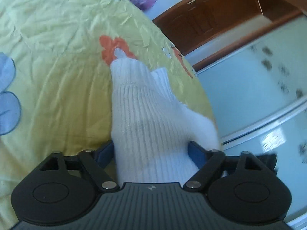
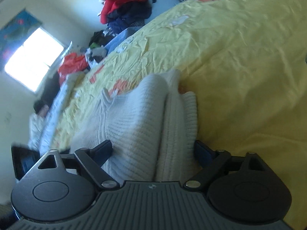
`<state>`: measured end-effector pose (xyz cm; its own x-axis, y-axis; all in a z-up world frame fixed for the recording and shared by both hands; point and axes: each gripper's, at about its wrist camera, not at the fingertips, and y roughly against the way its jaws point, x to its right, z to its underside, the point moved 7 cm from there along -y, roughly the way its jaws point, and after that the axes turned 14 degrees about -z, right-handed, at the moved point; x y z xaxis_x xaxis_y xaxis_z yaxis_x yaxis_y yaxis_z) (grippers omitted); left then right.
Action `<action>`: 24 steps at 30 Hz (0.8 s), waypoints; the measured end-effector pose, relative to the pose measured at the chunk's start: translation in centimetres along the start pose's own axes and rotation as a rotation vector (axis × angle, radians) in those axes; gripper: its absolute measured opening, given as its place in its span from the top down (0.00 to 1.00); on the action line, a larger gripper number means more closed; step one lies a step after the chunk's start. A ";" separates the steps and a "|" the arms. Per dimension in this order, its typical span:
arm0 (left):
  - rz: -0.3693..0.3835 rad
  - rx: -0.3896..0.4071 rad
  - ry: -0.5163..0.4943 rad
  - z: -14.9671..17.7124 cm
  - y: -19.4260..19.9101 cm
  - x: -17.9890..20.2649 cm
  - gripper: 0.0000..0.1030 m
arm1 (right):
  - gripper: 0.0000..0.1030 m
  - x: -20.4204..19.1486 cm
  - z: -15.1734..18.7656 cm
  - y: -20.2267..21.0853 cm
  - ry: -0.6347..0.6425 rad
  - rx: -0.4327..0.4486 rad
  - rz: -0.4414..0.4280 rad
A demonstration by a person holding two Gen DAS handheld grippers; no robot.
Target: Fold small clothes
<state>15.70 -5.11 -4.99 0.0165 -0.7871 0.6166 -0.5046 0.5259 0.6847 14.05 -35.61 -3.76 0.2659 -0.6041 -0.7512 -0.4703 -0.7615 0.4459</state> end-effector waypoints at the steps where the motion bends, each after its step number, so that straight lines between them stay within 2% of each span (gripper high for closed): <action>1: -0.014 0.010 -0.009 0.1 0.1 0.2 0.32 | 0.34 -0.3 0.1 0.0 0.016 0.002 0.014; 2: -0.024 0.029 -0.027 0.4 0.5 0.4 0.37 | 0.39 -0.7 0.5 -0.1 0.032 0.001 0.020; 4: -0.039 0.076 -0.064 0.5 1.6 0.9 0.53 | 0.52 -1.5 0.5 0.2 0.049 0.024 0.019; 7: -0.032 0.081 -0.078 0.2 3.7 1.3 0.56 | 0.56 -3.4 0.5 0.5 0.082 0.049 0.035; 10: -0.045 0.105 -0.134 -0.8 6.5 1.3 0.56 | 0.57 -5.8 0.2 0.6 0.089 0.076 -0.018; 14: -0.134 0.133 -0.160 -4.0 10.0 -1.0 0.55 | 0.58 -8.6 -0.3 -2.7 0.080 0.054 -0.084; 17: -0.225 0.134 -0.157 -5.9 10.3 -3.7 0.55 | 0.58 -9.2 -0.5 -6.4 0.035 0.034 -0.139; 19: -0.305 0.129 -0.149 -5.9 9.3 -6.1 0.50 | 0.58 -9.1 -0.2 -8.7 0.016 0.027 -0.147; 20: -0.317 0.138 -0.137 -5.6 8.8 -7.2 0.46 | 0.56 -8.4 -0.2 -9.9 0.020 0.028 -0.127; 22: -0.281 0.201 -0.110 -4.9 9.0 -8.3 0.27 | 0.35 -6.8 0.2 -10.8 -0.007 0.040 -0.084; 24: -0.275 0.212 -0.042 -4.2 9.9 -8.8 0.22 | 0.27 -5.7 0.8 -10.4 -0.051 0.056 -0.096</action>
<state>14.19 8.35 -2.03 0.1431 -0.9048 0.4010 -0.6543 0.2175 0.7243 16.77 -24.08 -4.51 0.2698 -0.5152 -0.8135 -0.4914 -0.8002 0.3438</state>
